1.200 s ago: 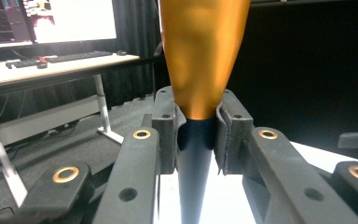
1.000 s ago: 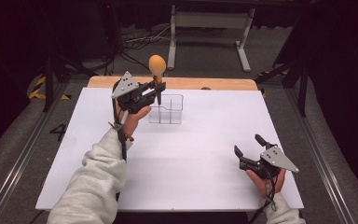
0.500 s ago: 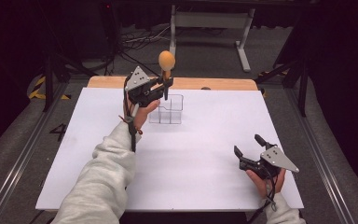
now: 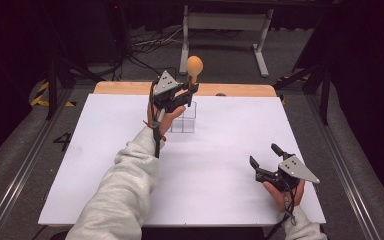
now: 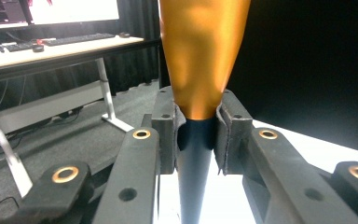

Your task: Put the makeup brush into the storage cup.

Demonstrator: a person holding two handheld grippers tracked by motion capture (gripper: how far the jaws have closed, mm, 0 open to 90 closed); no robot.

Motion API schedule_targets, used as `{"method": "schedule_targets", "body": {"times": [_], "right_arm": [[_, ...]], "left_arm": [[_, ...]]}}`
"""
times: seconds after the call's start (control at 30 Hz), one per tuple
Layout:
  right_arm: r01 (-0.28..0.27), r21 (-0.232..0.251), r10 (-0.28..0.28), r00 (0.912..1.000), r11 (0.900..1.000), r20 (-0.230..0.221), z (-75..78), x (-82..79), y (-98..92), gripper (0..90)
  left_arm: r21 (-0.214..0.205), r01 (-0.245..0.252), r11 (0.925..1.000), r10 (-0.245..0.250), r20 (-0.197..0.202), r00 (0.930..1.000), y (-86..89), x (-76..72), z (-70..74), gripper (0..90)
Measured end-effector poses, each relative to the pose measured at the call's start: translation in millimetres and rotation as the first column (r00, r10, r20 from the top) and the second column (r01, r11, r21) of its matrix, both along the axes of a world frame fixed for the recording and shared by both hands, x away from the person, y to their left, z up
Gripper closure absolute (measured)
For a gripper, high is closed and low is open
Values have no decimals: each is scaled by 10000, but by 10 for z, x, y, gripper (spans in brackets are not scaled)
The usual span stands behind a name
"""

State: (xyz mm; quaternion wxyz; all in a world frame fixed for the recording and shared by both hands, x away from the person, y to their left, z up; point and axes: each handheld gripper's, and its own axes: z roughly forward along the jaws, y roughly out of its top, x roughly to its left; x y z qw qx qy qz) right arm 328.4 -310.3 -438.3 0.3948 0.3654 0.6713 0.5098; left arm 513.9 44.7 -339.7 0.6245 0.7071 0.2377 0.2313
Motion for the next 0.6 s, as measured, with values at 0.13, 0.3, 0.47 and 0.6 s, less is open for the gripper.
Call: {"method": "schedule_targets", "body": {"times": [0.13, 0.3, 0.47, 0.6], "right_arm": [[-71, -16, 71, 10000, 10000, -41, 0, 3, -1, 157], [-104, -23, 104, 9999, 9999, -33, 0, 2, 4, 158], [-119, -15, 119, 9999, 9999, -8, 1, 4, -3, 157], [-125, -9, 125, 9999, 9999, -1, 0, 4, -1, 156]], "left_arm": [[14, 34, 10000, -34, -55, 10000, -27, 16, -21, 733], [43, -102, 9999, 102, -130, 9999, -38, 57, -72, 733], [110, -161, 9998, 164, -295, 9994, -38, 102, -134, 733], [129, -187, 9997, 192, -415, 9990, -31, 140, -186, 732]]}}
